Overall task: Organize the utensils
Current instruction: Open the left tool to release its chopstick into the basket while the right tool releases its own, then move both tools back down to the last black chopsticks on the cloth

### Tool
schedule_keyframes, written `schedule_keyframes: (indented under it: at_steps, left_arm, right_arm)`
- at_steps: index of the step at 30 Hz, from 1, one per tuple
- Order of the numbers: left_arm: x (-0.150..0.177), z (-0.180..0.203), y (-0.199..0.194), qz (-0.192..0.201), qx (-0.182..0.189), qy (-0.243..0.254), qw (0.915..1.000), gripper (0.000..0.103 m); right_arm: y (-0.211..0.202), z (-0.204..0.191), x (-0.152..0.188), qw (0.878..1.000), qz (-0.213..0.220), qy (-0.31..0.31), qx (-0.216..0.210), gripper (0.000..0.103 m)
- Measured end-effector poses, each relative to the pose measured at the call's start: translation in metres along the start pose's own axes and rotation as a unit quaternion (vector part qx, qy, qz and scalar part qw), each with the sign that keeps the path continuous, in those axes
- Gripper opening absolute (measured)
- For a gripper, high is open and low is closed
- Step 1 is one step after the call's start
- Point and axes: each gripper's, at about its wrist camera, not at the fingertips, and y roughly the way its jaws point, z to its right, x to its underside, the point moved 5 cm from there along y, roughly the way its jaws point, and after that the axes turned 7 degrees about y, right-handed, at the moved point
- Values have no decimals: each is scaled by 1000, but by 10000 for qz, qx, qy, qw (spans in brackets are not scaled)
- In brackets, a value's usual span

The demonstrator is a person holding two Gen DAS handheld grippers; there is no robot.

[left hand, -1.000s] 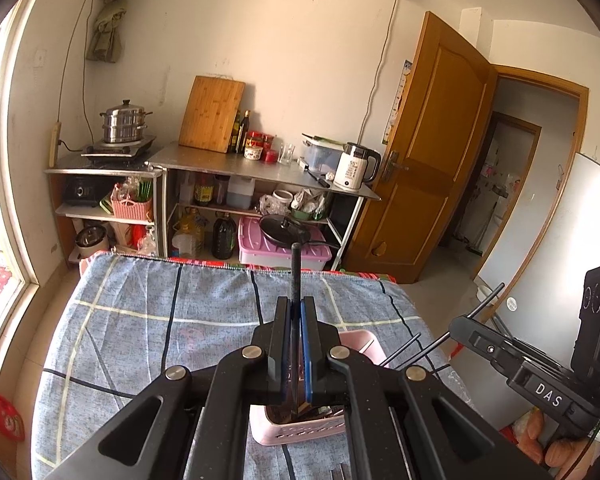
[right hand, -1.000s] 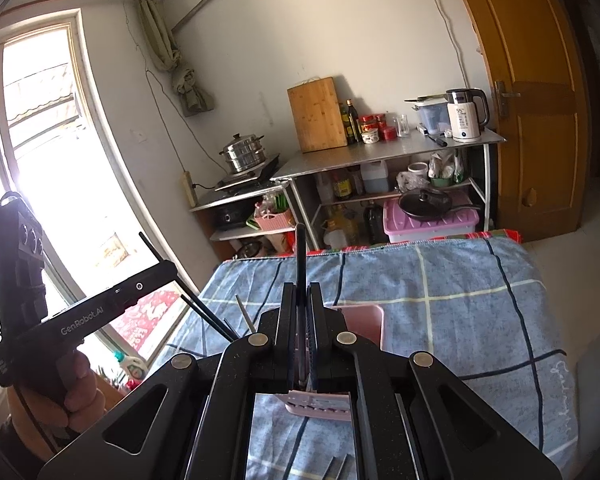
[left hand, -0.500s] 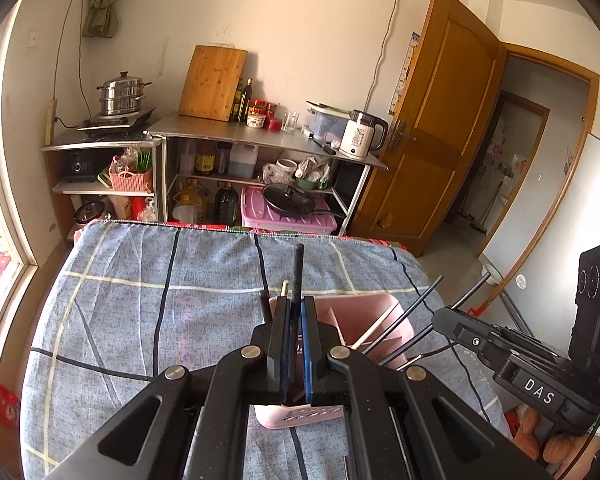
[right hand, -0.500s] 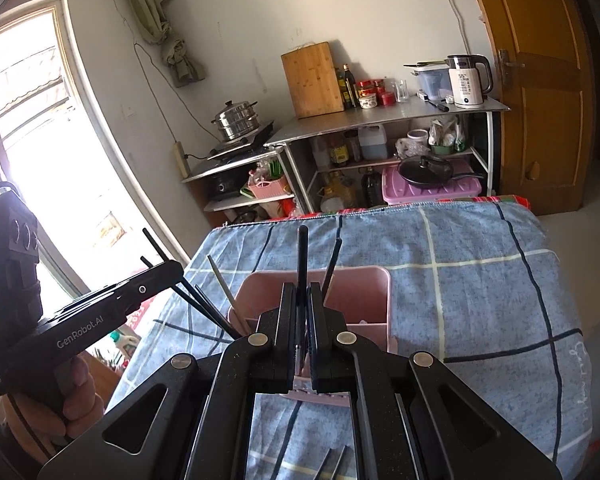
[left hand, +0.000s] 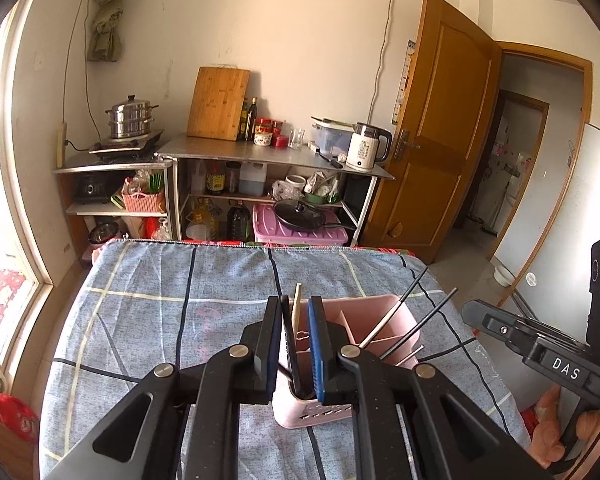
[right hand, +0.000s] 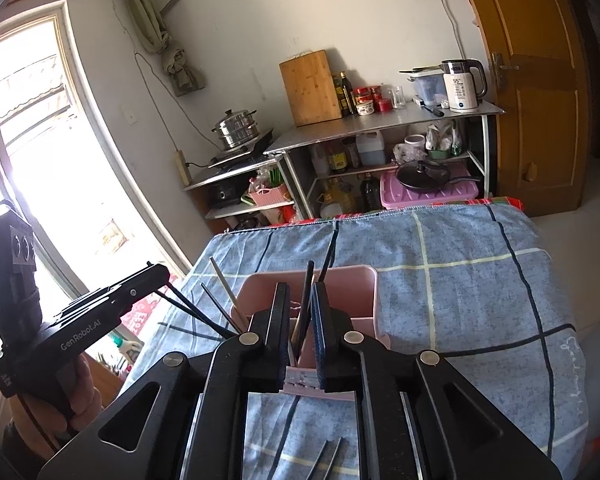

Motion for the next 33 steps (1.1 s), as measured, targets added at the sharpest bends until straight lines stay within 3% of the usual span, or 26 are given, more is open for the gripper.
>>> schedule_keyframes:
  at_steps: [14,24,33]
  left_arm:
    - [52,24,-62,220,63,135,9996,14]
    - [131,46,-83,-31,248,84,9997,14]
    - [179,52,-90,-234,268,92,9993,14]
  right_arm:
    - [-53,9,51,9997,197,-107,128,11]
    - [-79,16,112,9996,30,-155,225,12]
    - [-80,26,158,9990,-291,-71,318,12]
